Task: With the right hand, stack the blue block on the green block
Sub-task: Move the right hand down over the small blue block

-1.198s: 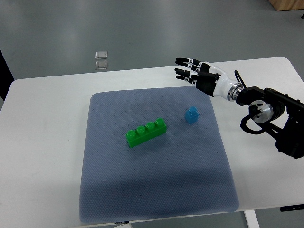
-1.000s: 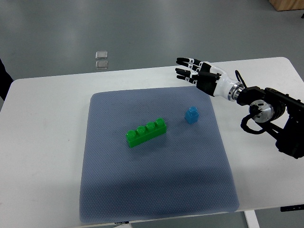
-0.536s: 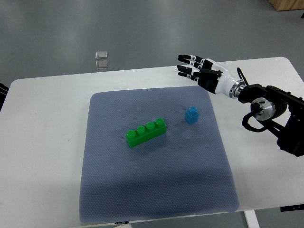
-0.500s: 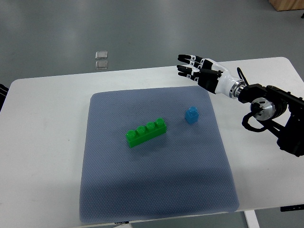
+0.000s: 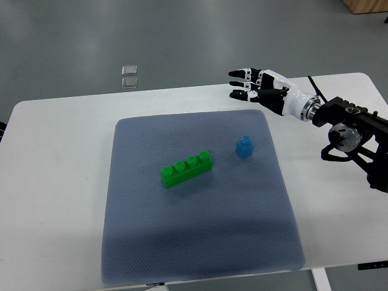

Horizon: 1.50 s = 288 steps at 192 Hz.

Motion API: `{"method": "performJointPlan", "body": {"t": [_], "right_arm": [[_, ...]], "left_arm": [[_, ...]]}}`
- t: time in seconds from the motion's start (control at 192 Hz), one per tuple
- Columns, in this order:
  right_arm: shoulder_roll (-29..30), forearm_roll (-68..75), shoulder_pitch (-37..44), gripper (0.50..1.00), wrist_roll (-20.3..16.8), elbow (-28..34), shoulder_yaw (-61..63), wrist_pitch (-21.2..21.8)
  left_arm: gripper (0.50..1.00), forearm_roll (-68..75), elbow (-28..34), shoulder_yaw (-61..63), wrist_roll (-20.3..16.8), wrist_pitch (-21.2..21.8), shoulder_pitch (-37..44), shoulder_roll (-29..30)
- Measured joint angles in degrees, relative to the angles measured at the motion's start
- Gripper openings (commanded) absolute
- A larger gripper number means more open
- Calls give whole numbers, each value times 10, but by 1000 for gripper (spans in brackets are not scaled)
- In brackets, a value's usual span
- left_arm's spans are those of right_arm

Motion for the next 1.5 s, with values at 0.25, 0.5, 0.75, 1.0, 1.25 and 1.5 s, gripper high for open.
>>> {"method": "performJointPlan", "body": {"t": [0.25, 0.5, 0.75, 1.0, 1.25, 1.5], "right_arm": [[-9, -228, 7, 924, 18, 5, -3, 12], [-11, -448, 40, 921, 20, 6, -32, 13], [-15, -533, 131, 921, 17, 6, -160, 13], [-27, -575, 174, 917, 15, 11, -233, 3], [-33, -619, 154, 919, 12, 24, -246, -50], [-28, -622, 128, 917, 5, 39, -249, -73]], "left_arm": [[1000, 0, 0, 0, 0, 0, 0, 0], [1000, 0, 0, 0, 0, 0, 0, 0], [1000, 0, 0, 0, 0, 0, 0, 0], [1000, 0, 0, 0, 0, 0, 0, 0], [1000, 0, 0, 0, 0, 0, 0, 0], [1000, 0, 0, 0, 0, 0, 0, 0]]}}
